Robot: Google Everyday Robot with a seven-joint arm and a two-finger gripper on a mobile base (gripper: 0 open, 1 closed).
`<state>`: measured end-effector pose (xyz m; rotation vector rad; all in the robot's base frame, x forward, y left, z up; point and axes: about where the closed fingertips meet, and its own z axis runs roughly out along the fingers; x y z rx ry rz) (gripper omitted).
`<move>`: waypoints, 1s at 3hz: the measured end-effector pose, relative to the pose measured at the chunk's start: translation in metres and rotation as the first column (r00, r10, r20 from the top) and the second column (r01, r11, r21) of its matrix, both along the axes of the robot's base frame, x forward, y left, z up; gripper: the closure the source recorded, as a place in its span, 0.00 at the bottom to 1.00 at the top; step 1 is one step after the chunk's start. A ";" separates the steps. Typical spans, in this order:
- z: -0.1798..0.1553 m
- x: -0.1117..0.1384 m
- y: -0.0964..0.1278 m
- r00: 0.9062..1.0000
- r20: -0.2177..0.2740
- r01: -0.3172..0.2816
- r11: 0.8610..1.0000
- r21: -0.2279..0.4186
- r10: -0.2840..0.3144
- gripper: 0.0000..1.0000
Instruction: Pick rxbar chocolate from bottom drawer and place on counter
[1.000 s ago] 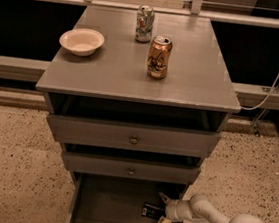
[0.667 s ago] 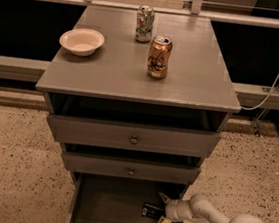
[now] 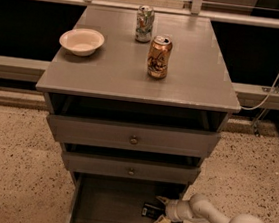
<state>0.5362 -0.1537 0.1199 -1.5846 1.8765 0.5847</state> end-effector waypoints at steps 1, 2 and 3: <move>0.000 0.000 0.000 1.000 0.000 0.000 1.000 0.000 0.000 0.00; 0.000 0.000 0.000 1.000 0.000 0.000 1.000 0.000 0.000 0.00; 0.000 0.000 0.000 1.000 0.000 0.000 1.000 0.000 0.000 0.16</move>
Offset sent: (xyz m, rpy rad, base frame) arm -0.0024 -0.0002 0.0012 -0.0199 0.0035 -0.0084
